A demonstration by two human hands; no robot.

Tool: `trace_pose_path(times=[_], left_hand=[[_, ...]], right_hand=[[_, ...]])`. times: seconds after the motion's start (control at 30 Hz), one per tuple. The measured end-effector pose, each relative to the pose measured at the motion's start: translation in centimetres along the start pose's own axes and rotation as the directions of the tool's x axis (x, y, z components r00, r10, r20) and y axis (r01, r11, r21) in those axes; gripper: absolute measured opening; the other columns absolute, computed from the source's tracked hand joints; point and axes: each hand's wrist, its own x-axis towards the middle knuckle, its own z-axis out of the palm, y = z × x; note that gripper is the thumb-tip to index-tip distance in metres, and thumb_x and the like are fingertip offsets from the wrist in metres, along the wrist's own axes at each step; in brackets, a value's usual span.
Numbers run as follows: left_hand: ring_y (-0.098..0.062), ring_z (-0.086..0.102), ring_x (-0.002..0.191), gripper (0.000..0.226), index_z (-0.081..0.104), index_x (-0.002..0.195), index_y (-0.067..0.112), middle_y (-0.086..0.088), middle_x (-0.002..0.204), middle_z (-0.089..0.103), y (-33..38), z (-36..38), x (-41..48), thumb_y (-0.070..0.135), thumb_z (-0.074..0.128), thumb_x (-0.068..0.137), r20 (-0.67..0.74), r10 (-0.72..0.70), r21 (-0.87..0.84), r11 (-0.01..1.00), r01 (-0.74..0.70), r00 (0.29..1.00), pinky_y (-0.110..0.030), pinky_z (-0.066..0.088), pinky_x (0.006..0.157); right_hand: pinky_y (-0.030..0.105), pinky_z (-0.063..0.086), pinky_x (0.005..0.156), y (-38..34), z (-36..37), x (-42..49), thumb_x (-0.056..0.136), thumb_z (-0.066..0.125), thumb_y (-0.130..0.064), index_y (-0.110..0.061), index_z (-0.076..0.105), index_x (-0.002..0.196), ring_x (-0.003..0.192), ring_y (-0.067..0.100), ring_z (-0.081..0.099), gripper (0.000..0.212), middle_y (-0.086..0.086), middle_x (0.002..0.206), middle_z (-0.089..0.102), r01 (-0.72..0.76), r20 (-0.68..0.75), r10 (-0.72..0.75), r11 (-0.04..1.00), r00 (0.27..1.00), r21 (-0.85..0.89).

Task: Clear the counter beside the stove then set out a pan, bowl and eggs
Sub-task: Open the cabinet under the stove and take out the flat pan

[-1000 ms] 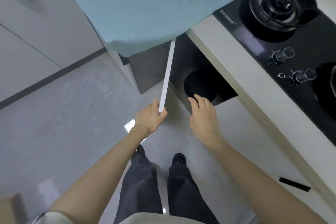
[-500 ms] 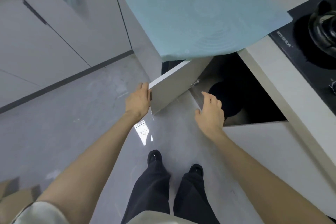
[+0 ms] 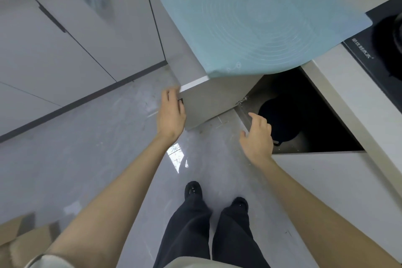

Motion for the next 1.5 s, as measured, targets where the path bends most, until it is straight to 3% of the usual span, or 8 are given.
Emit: trace_pose_path(times=[0.17, 0.33, 0.47, 0.8, 1.07, 1.2, 1.3, 1.5], left_hand=[[-0.017, 0.043, 0.121, 0.039, 0.051, 0.128, 0.012, -0.004, 0.136, 0.042, 1.2, 1.9, -4.0, 0.004, 0.042, 0.092, -0.078, 0.073, -0.036, 0.996, -0.076, 0.994, -0.021, 0.037, 0.09], [-0.017, 0.052, 0.11, 0.033, 0.052, 0.126, 0.019, 0.004, 0.124, 0.056, 1.0, 7.2, -5.6, 0.017, 0.038, 0.096, 0.187, 0.012, -0.018, 1.0, -0.009, 0.982, -0.033, 0.047, 0.086], [-0.021, 0.057, 0.103, 0.03, 0.053, 0.123, 0.018, 0.001, 0.122, 0.059, -0.2, 14.4, -5.6, 0.019, 0.038, 0.097, 0.323, 0.014, 0.025, 0.999, -0.023, 0.946, -0.034, 0.047, 0.084], [-0.017, 0.058, 0.103, 0.03, 0.052, 0.125, 0.019, 0.002, 0.125, 0.057, -6.1, 36.4, -4.2, 0.023, 0.037, 0.1, 0.406, 0.164, -0.071, 0.986, -0.148, 0.899, -0.028, 0.043, 0.083], [-0.023, 0.057, 0.108, 0.034, 0.046, 0.131, 0.015, -0.004, 0.126, 0.057, -10.1, 48.0, -1.1, 0.025, 0.036, 0.1, 0.433, 0.241, -0.081, 0.97, -0.229, 0.868, -0.033, 0.043, 0.09], [-0.024, 0.056, 0.111, 0.036, 0.043, 0.134, 0.014, -0.006, 0.13, 0.055, -11.2, 51.3, 0.5, 0.025, 0.037, 0.1, 0.447, 0.322, -0.078, 0.943, -0.323, 0.835, -0.033, 0.042, 0.093], [-0.022, 0.056, 0.108, 0.035, 0.043, 0.134, 0.015, -0.004, 0.129, 0.054, -11.9, 52.8, 1.2, 0.026, 0.037, 0.1, 0.441, 0.358, -0.088, 0.93, -0.357, 0.823, -0.028, 0.038, 0.086], [-0.021, 0.055, 0.111, 0.037, 0.043, 0.135, 0.018, -0.003, 0.132, 0.052, -13.1, 54.3, 1.5, 0.029, 0.038, 0.1, 0.478, 0.368, -0.051, 0.918, -0.393, 0.797, -0.031, 0.042, 0.093]], right_hand=[[0.04, 0.049, 0.086, 1.8, 1.0, -0.3, 0.089, 0.056, -0.013, -0.017, 0.037, 0.141, 0.125, 0.024, 0.039, 0.056, 0.003, 0.142, 0.04, -0.032, 0.023, 0.031, 0.999, 0.999, 0.026], [0.041, 0.047, 0.091, 6.4, 3.3, -0.1, 0.09, 0.056, -0.015, -0.016, 0.041, 0.138, 0.124, 0.025, 0.041, 0.051, 0.005, 0.141, 0.043, -0.064, 0.047, 0.063, 0.998, 0.997, 0.021], [0.044, 0.043, 0.099, 11.8, 7.6, 1.3, 0.09, 0.056, -0.016, -0.017, 0.042, 0.138, 0.127, 0.025, 0.038, 0.05, 0.004, 0.14, 0.044, -0.107, 0.06, 0.104, 0.993, 0.993, 0.05], [0.045, 0.041, 0.102, 26.0, 22.4, 8.8, 0.089, 0.055, -0.015, -0.018, 0.049, 0.135, 0.127, 0.024, 0.04, 0.046, 0.003, 0.137, 0.048, -0.176, -0.076, 0.191, 0.971, 0.979, 0.164], [0.038, 0.043, 0.099, 33.0, 32.0, 17.1, 0.09, 0.052, -0.012, -0.015, 0.046, 0.136, 0.124, 0.027, 0.043, 0.046, 0.007, 0.139, 0.043, -0.231, -0.05, 0.259, 0.922, 0.965, 0.31], [0.042, 0.048, 0.093, 35.4, 35.2, 20.9, 0.089, 0.05, -0.014, -0.015, 0.041, 0.137, 0.117, 0.028, 0.049, 0.049, 0.007, 0.14, 0.037, -0.28, -0.046, 0.306, 0.913, 0.951, 0.296], [0.042, 0.046, 0.098, 37.3, 36.7, 22.9, 0.089, 0.051, -0.013, -0.012, 0.032, 0.144, 0.128, 0.03, 0.04, 0.058, 0.007, 0.146, 0.028, -0.362, -0.024, 0.378, 0.902, 0.926, 0.237], [0.035, 0.024, 0.115, 40.6, 38.4, 24.7, 0.093, 0.046, -0.014, -0.008, 0.005, 0.153, 0.146, 0.027, 0.018, 0.073, 0.006, 0.161, -0.001, -0.484, 0.1, 0.475, 0.84, 0.874, 0.246]])
